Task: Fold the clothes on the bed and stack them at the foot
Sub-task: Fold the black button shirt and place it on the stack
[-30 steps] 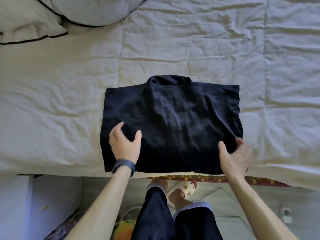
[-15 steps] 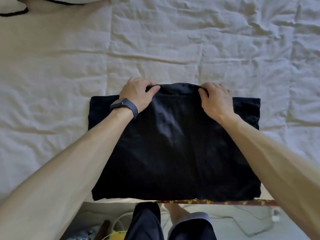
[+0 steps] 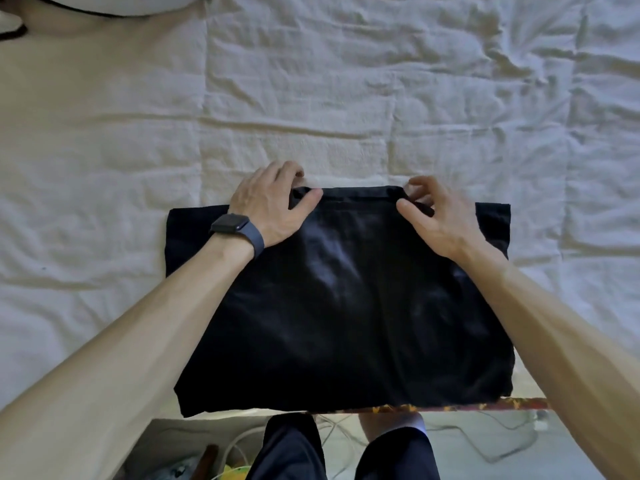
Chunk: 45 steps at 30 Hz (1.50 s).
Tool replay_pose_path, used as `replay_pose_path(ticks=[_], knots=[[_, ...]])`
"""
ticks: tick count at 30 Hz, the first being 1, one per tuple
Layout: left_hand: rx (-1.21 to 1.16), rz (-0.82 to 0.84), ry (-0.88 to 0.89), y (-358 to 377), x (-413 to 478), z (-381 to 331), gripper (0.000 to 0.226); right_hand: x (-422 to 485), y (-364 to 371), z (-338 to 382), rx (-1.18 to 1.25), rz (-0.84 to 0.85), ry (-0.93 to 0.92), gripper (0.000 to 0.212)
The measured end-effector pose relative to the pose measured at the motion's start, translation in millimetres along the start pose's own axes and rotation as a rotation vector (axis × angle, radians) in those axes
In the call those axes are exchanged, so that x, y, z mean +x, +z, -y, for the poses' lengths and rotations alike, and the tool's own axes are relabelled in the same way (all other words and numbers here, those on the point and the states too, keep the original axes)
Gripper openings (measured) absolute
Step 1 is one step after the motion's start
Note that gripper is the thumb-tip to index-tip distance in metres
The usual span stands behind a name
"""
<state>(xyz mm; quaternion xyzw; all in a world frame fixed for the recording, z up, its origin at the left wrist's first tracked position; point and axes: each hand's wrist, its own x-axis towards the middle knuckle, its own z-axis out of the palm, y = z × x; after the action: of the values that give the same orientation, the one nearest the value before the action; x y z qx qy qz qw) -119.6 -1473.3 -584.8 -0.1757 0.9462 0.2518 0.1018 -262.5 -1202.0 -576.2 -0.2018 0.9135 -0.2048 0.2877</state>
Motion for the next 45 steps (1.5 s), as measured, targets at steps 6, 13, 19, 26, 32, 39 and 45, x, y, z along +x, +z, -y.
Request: replay_pose_path(ticks=[6, 13, 19, 26, 32, 39, 45], knots=[[-0.056, 0.1, 0.012, 6.4, -2.7, 0.2, 0.044, 8.4, 1.9, -3.7, -0.2, 0.098, -0.16, 0.051], [0.078, 0.186, -0.022, 2.2, 4.9, 2.1, 0.037, 15.9, -3.1, -16.4, -0.387, 0.124, -0.245, 0.045], [0.08, 0.172, -0.06, -0.4, 7.2, -8.1, 0.033, 21.1, -6.5, -15.7, -0.308, 0.064, -0.307, 0.03], [0.193, 0.137, -0.031, 3.9, 8.6, -8.2, 0.041, 33.2, 1.2, -19.4, -0.396, -0.027, -0.359, 0.033], [0.235, 0.033, -0.045, 12.3, 7.1, -16.2, 0.034, 29.9, 7.5, -15.2, -0.396, -0.166, -0.247, 0.032], [0.315, -0.159, 0.089, 38.5, -52.1, -48.9, 0.064, -40.3, 46.4, 14.1, -0.351, -0.394, -0.329, 0.042], [0.375, -0.002, 0.06, 85.3, -92.3, -51.5, 0.071, -99.5, 109.8, 10.2, -0.434, -0.195, -0.245, 0.062]])
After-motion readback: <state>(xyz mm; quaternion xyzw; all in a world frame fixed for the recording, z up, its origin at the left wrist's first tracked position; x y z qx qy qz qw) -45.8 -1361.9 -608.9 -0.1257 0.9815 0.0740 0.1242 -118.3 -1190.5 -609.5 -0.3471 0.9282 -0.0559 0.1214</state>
